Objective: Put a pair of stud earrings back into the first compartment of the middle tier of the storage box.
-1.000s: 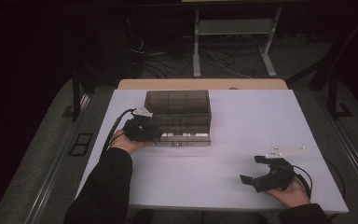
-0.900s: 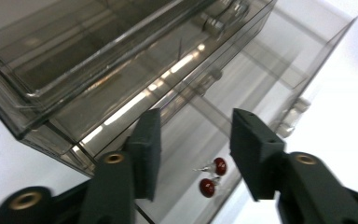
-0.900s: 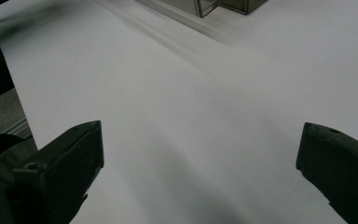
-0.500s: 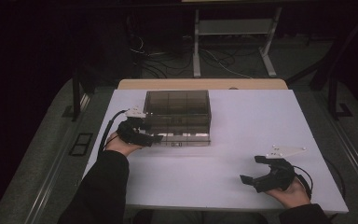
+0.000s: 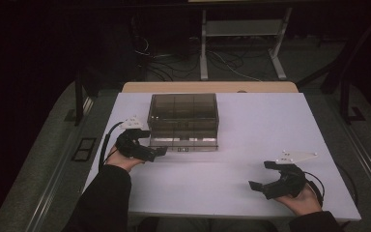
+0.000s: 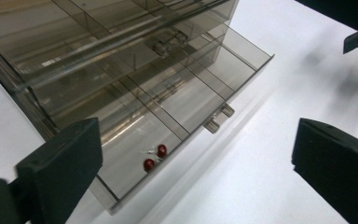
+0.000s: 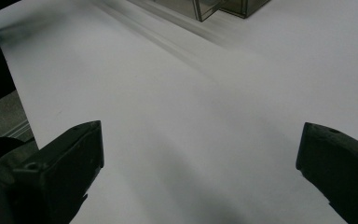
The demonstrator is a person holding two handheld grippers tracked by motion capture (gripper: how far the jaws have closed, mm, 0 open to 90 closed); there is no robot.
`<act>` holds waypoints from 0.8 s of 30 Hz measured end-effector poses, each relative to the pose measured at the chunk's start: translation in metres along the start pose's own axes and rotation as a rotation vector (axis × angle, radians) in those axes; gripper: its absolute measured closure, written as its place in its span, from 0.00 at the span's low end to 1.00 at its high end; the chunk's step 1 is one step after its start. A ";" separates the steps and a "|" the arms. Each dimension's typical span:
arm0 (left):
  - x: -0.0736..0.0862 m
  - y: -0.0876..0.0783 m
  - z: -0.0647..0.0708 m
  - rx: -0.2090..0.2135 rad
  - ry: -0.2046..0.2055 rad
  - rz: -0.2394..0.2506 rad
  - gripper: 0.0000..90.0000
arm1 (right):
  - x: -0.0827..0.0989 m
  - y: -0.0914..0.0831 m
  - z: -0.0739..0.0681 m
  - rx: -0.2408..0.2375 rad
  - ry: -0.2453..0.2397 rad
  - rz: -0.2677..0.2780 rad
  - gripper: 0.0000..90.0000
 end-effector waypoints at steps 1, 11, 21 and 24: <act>0.002 0.000 0.001 0.001 0.000 0.005 0.00 | 0.000 0.000 0.000 0.000 0.000 0.000 0.00; 0.016 0.001 0.014 -0.002 0.017 0.077 0.00 | 0.000 0.000 0.000 0.000 0.001 -0.001 0.00; 0.036 0.006 0.023 0.003 0.035 0.127 0.00 | 0.000 0.000 0.000 0.001 0.000 0.000 0.00; 0.041 0.008 0.025 0.014 0.036 0.132 0.00 | 0.000 0.000 0.000 0.000 0.003 -0.004 0.00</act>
Point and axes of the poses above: each handheld gripper's, and its own axes: y roughly forward along the jaws, x roughly out of its underside, z roughly to its right, the point moved 6 cm from there along y, roughly forward along the jaws, and after that the axes turned 15 degrees about x, right-handed, at the moved point
